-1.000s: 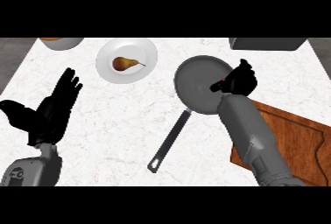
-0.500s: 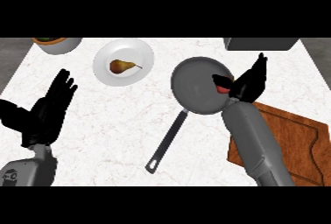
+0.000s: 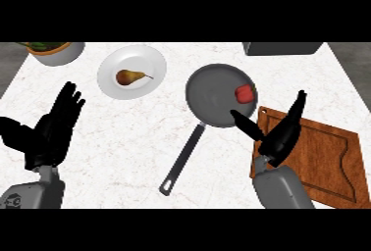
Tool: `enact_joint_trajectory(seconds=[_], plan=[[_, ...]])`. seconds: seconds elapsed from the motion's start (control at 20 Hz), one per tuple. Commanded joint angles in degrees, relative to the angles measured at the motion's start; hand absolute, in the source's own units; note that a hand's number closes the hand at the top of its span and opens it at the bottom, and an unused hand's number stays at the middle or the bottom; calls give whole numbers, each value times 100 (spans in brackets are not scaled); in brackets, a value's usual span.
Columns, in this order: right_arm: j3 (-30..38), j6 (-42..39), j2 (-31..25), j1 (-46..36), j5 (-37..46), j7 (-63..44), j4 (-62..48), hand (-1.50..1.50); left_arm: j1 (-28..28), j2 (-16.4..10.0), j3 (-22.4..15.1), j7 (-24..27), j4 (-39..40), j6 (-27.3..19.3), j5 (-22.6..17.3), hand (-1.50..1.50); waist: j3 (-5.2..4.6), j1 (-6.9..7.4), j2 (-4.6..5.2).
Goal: Pick the bell pepper from the cutting board and place it in the pan
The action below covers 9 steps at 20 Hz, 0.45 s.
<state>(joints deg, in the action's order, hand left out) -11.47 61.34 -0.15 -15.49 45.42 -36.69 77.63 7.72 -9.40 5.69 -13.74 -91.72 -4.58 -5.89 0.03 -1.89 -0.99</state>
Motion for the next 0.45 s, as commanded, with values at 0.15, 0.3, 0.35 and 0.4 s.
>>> enact_joint_trajectory(seconds=[0.15,0.3,0.35,0.4], plan=[[-1296,399,13,2613,442,230,2366,-150,72,-179,102,-292,-337,58,-80,0,-6,75,52],[-1070,171,14,2745,707,87,2572,-150,211,-216,251,168,229,376,-209,0,-5,153,94],[-1622,500,14,3305,1006,132,2792,-150,462,22,1,54,303,-1,91,0,-6,110,90],[-1444,314,-73,3299,607,474,2942,-150,228,5,78,362,463,222,-15,0,-4,143,93]])
